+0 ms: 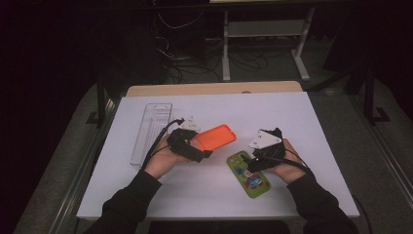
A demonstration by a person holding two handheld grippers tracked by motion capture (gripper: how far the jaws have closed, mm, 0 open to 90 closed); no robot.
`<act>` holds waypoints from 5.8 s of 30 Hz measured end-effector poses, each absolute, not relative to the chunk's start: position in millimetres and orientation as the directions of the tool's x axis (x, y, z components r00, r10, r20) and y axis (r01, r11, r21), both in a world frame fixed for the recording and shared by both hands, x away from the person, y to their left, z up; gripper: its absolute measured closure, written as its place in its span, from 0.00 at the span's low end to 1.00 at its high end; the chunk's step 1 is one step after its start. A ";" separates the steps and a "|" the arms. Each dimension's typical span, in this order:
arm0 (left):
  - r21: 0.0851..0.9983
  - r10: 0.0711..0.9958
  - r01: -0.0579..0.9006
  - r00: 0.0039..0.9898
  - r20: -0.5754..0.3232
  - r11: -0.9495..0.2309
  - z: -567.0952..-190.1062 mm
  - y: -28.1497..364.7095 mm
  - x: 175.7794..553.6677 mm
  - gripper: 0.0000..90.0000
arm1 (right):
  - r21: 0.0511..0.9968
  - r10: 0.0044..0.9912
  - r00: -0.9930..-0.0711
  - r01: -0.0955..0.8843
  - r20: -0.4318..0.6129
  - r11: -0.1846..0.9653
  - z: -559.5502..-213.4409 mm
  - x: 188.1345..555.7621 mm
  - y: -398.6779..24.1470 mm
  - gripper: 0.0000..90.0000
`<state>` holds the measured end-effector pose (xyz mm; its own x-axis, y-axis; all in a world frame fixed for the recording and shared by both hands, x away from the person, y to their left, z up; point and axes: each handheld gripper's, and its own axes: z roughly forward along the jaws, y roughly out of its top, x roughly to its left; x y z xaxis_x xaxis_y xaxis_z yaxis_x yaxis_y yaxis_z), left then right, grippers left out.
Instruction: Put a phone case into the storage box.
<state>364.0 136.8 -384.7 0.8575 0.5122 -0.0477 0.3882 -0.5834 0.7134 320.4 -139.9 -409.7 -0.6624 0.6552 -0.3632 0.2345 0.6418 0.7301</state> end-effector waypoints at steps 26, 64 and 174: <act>0.698 0.490 0.356 0.872 -0.009 -0.621 -382.6 140.2 366.3 0.17 | 0.496 0.410 -0.537 -0.018 -0.737 0.868 -416.1 307.9 -122.6 0.00; 0.719 0.495 0.351 0.869 -0.012 -0.600 -376.4 139.4 364.2 0.17 | 0.165 0.100 -0.279 -0.223 -0.955 0.961 -431.6 296.8 -96.9 0.00; 0.755 0.474 0.342 0.879 -0.048 -0.559 -374.8 155.3 367.5 0.00 | 0.684 0.580 -0.534 0.003 -0.616 0.729 -401.1 316.4 -103.7 0.86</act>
<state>367.5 155.3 -374.8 0.8792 0.4740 -0.0479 0.3424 -0.5586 0.7555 316.4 -103.7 -401.1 -0.5340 0.5795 -0.6157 0.0028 0.7294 0.6841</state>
